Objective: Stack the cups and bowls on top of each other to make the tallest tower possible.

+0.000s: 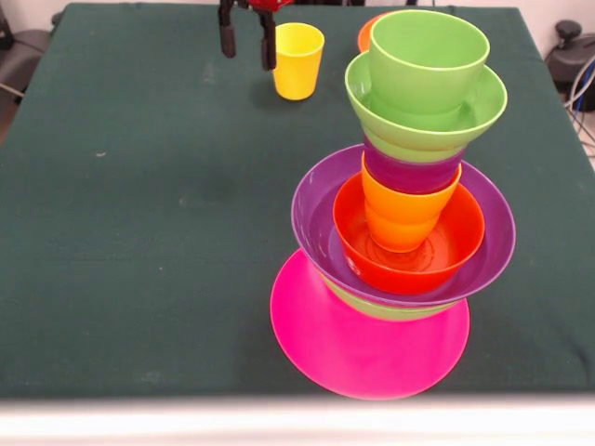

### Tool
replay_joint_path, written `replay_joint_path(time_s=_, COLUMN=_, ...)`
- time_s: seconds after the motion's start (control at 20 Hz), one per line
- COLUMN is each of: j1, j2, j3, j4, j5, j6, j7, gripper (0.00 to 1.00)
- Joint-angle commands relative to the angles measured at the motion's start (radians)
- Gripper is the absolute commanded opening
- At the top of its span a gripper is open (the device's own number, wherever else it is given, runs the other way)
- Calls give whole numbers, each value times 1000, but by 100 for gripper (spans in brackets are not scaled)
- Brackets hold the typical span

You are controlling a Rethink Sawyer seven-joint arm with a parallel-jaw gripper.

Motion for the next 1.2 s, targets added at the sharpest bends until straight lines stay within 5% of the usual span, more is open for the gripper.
replay_joint_path(time_s=0.05, j1=-45, j2=81, j3=52, j4=100, j5=-116, j6=-36, j7=-105, gripper=100)
replay_joint_path(time_s=0.75, j1=-90, j2=54, j3=34, j4=226, j5=-208, j6=-85, j7=-40, gripper=100)
replay_joint_path(time_s=1.2, j1=-88, j2=7, j3=45, j4=282, j5=-202, j6=-106, j7=-4, gripper=100)
